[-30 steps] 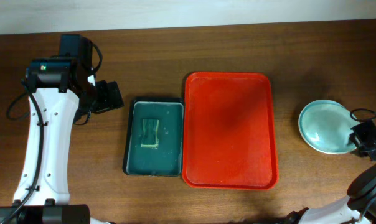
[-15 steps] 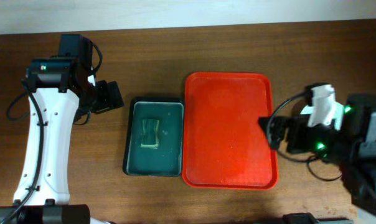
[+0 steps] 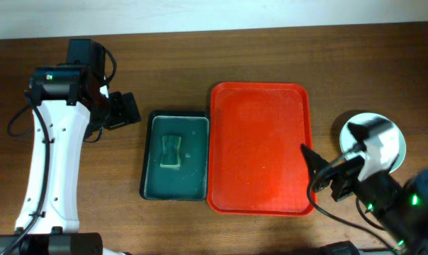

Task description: Clean dirty plates on tray and stack at the side

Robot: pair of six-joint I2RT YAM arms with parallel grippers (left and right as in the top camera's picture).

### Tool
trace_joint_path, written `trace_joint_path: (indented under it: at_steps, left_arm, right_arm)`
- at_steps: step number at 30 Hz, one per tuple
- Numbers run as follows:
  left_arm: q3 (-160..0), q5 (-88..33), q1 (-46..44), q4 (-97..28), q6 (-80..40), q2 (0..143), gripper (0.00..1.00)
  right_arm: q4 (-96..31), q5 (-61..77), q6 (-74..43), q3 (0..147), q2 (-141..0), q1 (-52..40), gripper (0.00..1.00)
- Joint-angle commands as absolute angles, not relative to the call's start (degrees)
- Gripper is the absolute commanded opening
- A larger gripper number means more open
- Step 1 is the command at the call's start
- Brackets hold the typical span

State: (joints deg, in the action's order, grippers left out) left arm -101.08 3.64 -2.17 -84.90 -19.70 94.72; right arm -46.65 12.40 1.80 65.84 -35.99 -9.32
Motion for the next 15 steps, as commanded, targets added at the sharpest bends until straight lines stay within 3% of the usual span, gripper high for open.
trace_joint_path:
  at_steps: [1, 9, 15]
  left_arm:
    - [-101.89, 3.88, -2.07, -84.93, -19.86, 94.06, 0.99]
    - [-101.89, 3.88, -2.07, -84.93, -19.86, 94.06, 0.99]
    - [-101.89, 3.88, -2.07, -84.93, -19.86, 94.06, 0.99]
  right_arm:
    - [-40.12, 5.04, 3.03, 51.46, -26.68, -8.56, 0.98]
    - [-20.88, 4.95, 2.96, 17.61, -3.36, -8.56, 0.98]
    - [-4.01, 5.76, 2.96, 3.14, -0.19, -8.56, 0.98]
